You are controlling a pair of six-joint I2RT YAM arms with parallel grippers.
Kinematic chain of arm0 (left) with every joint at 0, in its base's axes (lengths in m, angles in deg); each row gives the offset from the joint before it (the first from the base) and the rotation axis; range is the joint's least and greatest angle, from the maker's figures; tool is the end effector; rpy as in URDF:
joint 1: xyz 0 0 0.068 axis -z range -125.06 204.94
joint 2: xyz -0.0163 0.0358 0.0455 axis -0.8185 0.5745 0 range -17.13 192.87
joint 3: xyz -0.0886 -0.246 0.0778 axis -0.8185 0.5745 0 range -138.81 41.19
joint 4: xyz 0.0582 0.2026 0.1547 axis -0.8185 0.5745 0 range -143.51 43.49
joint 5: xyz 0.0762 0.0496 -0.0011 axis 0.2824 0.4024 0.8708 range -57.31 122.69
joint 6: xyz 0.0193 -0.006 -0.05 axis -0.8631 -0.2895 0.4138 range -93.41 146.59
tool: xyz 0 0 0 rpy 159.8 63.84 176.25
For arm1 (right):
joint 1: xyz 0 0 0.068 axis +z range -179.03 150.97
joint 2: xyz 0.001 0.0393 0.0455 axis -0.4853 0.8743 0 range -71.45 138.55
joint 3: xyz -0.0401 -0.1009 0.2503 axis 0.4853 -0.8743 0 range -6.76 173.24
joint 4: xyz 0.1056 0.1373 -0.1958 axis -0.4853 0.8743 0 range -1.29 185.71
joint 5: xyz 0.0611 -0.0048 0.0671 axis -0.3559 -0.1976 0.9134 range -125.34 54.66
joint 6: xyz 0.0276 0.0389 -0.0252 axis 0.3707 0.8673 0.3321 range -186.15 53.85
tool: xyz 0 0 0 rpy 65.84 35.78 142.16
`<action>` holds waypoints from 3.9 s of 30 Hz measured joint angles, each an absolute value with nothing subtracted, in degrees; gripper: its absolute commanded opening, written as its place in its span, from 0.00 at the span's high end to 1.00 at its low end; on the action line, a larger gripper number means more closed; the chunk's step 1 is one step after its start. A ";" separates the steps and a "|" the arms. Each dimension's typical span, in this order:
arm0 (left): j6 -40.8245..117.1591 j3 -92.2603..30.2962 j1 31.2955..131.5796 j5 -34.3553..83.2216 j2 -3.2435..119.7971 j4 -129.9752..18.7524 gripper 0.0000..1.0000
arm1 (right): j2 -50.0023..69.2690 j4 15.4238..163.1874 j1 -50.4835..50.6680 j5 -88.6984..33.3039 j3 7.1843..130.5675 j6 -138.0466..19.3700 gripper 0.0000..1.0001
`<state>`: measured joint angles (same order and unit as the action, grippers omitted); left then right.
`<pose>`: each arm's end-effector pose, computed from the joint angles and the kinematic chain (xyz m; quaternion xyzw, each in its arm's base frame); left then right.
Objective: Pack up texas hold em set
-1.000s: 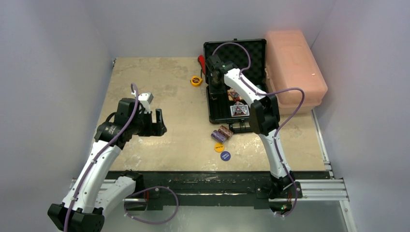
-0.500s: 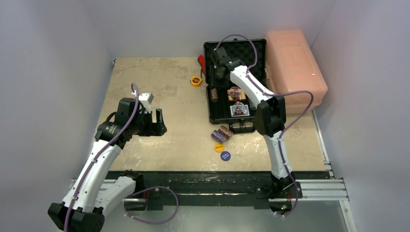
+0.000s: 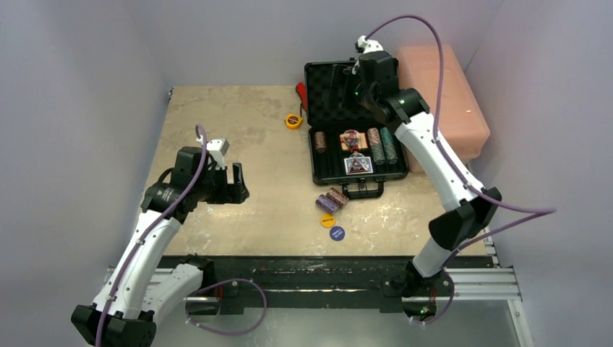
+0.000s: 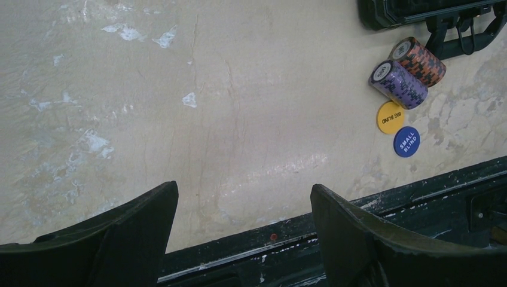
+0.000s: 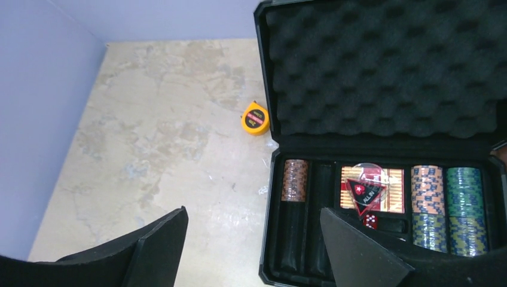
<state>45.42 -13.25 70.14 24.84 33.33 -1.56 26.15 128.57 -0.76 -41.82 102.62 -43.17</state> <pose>0.1583 -0.0481 0.3128 -0.0049 0.9316 -0.1659 0.3234 0.3355 0.1760 0.4325 -0.0105 0.8566 0.1784 0.4841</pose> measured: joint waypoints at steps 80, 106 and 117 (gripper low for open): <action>40.46 -15.70 108.48 33.97 76.91 -49.37 0.01 | -20.40 113.05 -0.54 -35.81 45.58 -41.73 0.01; 40.39 -18.06 110.68 36.57 85.83 -52.14 0.33 | -18.19 111.39 -0.57 -33.80 45.58 -41.31 0.01; 40.39 -18.58 111.23 38.28 86.35 -52.14 0.93 | -18.19 111.47 -0.61 -34.15 45.62 -41.29 0.01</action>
